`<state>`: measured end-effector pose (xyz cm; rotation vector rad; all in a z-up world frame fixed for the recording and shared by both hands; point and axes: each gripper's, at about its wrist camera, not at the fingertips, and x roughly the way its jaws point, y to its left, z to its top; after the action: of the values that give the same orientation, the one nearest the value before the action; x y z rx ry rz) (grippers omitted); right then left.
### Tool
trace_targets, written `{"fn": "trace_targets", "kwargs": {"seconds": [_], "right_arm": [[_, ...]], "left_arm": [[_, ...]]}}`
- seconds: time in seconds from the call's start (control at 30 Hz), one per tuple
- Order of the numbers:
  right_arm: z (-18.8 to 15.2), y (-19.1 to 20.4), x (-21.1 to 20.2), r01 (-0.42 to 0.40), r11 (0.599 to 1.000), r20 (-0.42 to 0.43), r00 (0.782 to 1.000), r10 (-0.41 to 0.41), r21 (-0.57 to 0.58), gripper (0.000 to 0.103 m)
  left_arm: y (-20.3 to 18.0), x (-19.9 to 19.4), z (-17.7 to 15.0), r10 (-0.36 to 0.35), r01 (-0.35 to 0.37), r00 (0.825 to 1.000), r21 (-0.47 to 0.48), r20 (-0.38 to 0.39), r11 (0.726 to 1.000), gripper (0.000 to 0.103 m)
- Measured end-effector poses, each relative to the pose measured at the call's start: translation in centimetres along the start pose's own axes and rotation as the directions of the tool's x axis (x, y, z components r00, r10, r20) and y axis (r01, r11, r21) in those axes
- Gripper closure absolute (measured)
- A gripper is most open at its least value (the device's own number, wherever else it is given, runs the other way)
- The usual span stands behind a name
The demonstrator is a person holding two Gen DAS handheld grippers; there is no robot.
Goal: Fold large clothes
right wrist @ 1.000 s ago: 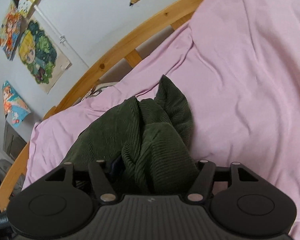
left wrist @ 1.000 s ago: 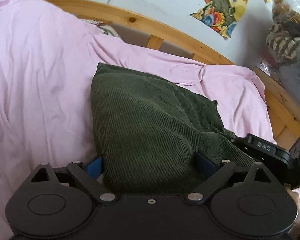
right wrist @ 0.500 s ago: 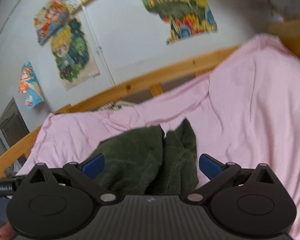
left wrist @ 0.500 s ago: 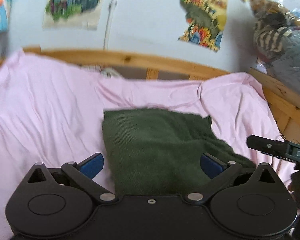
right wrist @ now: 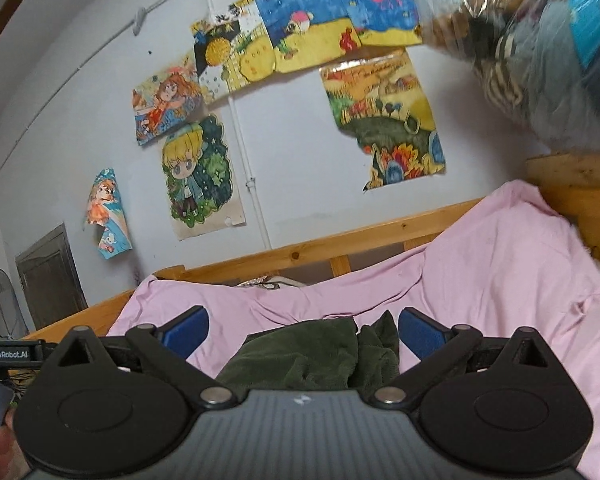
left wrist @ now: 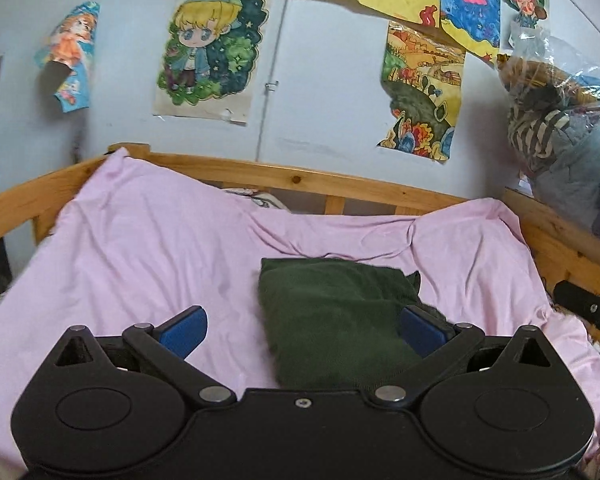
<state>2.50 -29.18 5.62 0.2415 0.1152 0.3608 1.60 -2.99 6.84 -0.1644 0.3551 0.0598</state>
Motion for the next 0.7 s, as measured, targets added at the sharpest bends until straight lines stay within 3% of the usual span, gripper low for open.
{"fn": "trace_targets", "kwargs": {"seconds": [0.13,0.3,0.5,0.7], "right_arm": [[-1.4,0.9,-2.6,0.033,0.999,0.021,0.999,-0.033,-0.020,0.000],[-3.6,2.5,-5.8,0.068,0.990,0.039,0.997,-0.063,-0.125,0.000],[-6.0,3.6,-7.1,0.067,0.982,-0.028,0.997,-0.073,-0.175,0.000],[-6.8,3.7,-5.2,0.113,0.977,-0.115,0.984,-0.135,-0.182,0.000]], "left_arm": [[-0.2,-2.4,-2.0,0.025,-0.025,1.000,0.019,-0.010,1.000,0.001],[-0.7,-4.1,-4.6,0.033,-0.032,0.999,0.036,-0.032,0.999,0.001],[-0.4,-5.0,-7.1,0.031,-0.030,0.998,0.009,-0.049,1.000,0.001],[-1.0,-2.9,-8.9,0.054,-0.042,0.987,0.080,-0.154,0.996,0.001]]}}
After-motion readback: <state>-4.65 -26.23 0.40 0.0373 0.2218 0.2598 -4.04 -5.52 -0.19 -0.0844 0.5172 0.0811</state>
